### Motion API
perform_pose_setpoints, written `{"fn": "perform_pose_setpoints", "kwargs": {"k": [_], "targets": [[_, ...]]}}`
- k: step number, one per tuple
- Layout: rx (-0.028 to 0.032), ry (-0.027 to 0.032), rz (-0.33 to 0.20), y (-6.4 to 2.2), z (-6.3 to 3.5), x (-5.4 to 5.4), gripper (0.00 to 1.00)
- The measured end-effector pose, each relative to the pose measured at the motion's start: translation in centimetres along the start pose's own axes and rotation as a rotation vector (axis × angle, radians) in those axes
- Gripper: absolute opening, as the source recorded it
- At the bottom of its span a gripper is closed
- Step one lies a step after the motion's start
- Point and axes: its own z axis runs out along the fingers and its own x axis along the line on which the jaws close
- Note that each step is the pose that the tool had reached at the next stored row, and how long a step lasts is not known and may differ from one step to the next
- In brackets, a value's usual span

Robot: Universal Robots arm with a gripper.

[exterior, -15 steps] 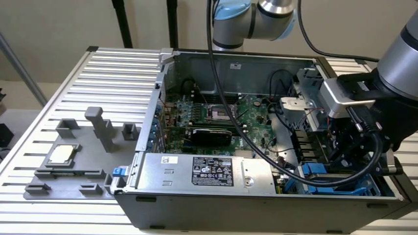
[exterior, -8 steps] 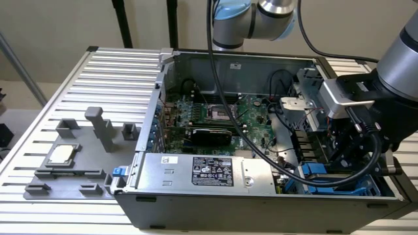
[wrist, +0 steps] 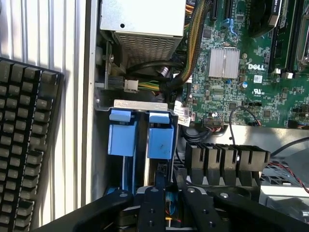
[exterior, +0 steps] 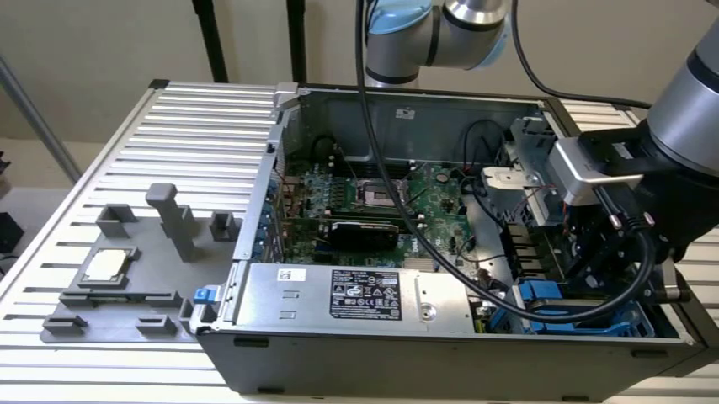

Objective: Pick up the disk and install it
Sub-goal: 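Insert the second disk wire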

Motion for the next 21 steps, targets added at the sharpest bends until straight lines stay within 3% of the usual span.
{"fn": "perform_pose_setpoints", "kwargs": {"k": [6,15,16,17,21], "targets": [[0.0001,-0.0035,0.0,0.03,0.17,0.3,0.2],[0.0006,-0.0132,0.001,0.05,0.27,0.7,0.21],[0.0005,-0.0137,0.001,0.05,0.23,0.7,0.21],[0.0001,-0.0139,0.001,0.04,0.11,0.7,0.28],[-0.0013,-0.0138,0.001,-0.01,-0.78,0.6,0.28]]}}
